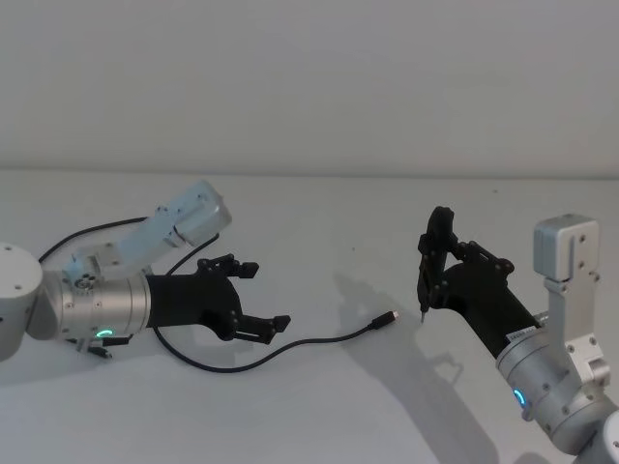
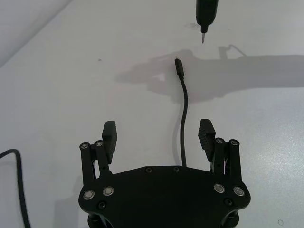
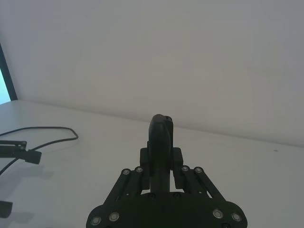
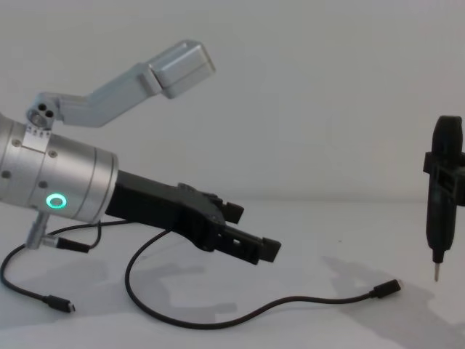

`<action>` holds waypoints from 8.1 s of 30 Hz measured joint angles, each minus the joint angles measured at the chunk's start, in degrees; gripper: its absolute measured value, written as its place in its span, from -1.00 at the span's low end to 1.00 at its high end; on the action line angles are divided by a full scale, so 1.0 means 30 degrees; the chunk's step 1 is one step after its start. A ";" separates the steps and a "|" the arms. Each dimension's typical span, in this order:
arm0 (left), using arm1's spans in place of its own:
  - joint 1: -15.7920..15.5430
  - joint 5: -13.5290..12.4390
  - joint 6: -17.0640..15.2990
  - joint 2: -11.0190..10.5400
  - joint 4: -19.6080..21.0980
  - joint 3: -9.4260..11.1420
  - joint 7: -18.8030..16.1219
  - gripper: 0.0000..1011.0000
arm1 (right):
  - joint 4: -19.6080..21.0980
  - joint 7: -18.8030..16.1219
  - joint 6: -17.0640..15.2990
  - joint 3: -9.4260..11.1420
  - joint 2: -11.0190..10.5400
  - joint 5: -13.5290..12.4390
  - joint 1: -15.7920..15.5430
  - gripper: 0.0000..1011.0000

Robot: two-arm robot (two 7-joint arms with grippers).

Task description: Pick up the data cable with the one hand.

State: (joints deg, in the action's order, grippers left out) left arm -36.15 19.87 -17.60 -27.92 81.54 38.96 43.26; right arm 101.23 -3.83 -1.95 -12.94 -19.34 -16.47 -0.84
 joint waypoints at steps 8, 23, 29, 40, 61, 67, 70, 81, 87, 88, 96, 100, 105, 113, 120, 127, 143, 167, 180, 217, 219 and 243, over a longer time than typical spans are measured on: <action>-0.0103 -0.0245 -0.0040 0.0289 -0.0377 0.0474 -0.0262 0.98 | 0.0000 0.0000 0.0000 0.0000 0.0001 0.0000 0.0001 -0.46; -0.0083 -0.0697 -0.0055 0.0932 -0.1113 0.1036 -0.1089 0.98 | 0.0000 0.0000 0.0000 0.0000 0.0001 0.0001 0.0001 -0.46; -0.0029 -0.0871 -0.0038 0.1229 -0.1389 0.1125 -0.1376 0.98 | 0.0000 0.0000 0.0000 0.0000 0.0001 0.0001 0.0000 -0.46; -0.0001 -0.1274 0.0021 0.1613 -0.1842 0.1277 -0.1623 0.98 | 0.0000 0.0000 0.0000 -0.0001 0.0000 0.0000 0.0000 -0.46; -0.0046 -0.1980 -0.0027 0.2126 -0.2386 0.1433 -0.2069 0.80 | 0.0000 0.0000 0.0000 -0.0001 0.0000 0.0001 0.0000 -0.46; -0.0054 -0.2043 -0.0037 0.2169 -0.2435 0.1445 -0.2111 0.49 | 0.0000 0.0000 0.0001 -0.0001 0.0001 0.0001 0.0001 -0.46; -0.0060 -0.2069 -0.0042 0.2190 -0.2453 0.1452 -0.2125 0.31 | 0.0000 0.0000 0.0000 0.0000 0.0001 0.0001 0.0000 -0.46; -0.0060 -0.2126 -0.0057 0.2224 -0.2493 0.1458 -0.2159 -0.44 | 0.0001 0.0000 0.0001 -0.0001 0.0001 0.0001 0.0000 -0.46; -0.0060 -0.2138 -0.0061 0.2232 -0.2504 0.1459 -0.2169 -0.75 | 0.0000 0.0000 0.0000 -0.0001 0.0001 0.0001 0.0001 -0.46; -0.0060 -0.2141 -0.0064 0.2235 -0.2507 0.1458 -0.2172 -0.86 | 0.0000 0.0000 0.0000 -0.0001 0.0001 0.0001 -0.0001 -0.46; -0.0045 -0.2164 -0.0062 0.2242 -0.2509 0.1448 -0.2176 -0.92 | 0.0000 0.0000 0.0000 0.0000 0.0001 0.0002 0.0000 -0.46; 0.0004 -0.2212 0.0168 0.2188 -0.2393 0.1401 -0.2168 -0.92 | 0.0013 -0.0003 0.0009 0.0007 0.0013 0.0024 0.0009 -0.46; 0.0107 -0.2303 0.0779 0.2045 -0.2087 0.1295 -0.2128 -0.92 | 0.0197 -0.0097 0.0160 0.0036 0.0023 0.0090 0.0097 -0.46; 0.0372 -0.2383 0.2465 0.1614 -0.1060 0.0921 -0.1884 -0.92 | 0.0826 -0.0308 0.0488 0.0155 0.0040 0.0214 0.0376 -0.46; 0.0577 -0.2087 0.3711 0.1133 0.0114 0.0505 -0.1457 -0.92 | 0.1429 -0.0483 0.0736 0.0290 0.0073 0.0311 0.0597 -0.46; 0.0699 -0.1838 0.4403 0.0820 0.0867 0.0258 -0.1194 -0.92 | 0.1845 -0.0646 0.0957 0.0445 0.0108 0.0460 0.0838 -0.46; 0.0824 -0.1593 0.5110 0.0502 0.1621 0.0012 -0.0918 -0.92 | 0.2483 -0.0831 0.1181 0.0891 -0.0044 0.0982 0.1219 -0.46; 0.0862 -0.1511 0.5327 0.0410 0.1868 -0.0070 -0.0835 -0.92 | 0.3438 -0.1226 0.0591 0.1211 -0.0031 0.1199 0.1183 -0.46; 0.0863 -0.1505 0.5348 0.0392 0.1897 -0.0079 -0.0831 -0.92 | 0.3987 -0.1315 -0.0018 0.1305 0.0069 0.1327 0.0852 -0.46; 0.0863 -0.1507 0.5358 0.0391 0.1900 -0.0077 -0.0832 -0.92 | 0.3921 -0.1798 -0.0309 0.1446 0.0580 0.1620 0.0731 -0.46; 0.0864 -0.1507 0.5358 0.0390 0.1900 -0.0076 -0.0832 -0.92 | 0.3912 -0.1812 -0.0314 0.1455 0.0594 0.1638 0.0730 -0.46; 0.0863 -0.1507 0.5357 0.0391 0.1898 -0.0076 -0.0832 -0.92 | 0.3870 -0.1893 -0.0345 0.1496 0.0655 0.1703 0.0719 -0.46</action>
State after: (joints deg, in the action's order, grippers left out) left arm -33.56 15.35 -1.53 -26.75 87.24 38.74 40.76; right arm 112.84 -9.51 -2.99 -8.45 -17.37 -11.36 1.32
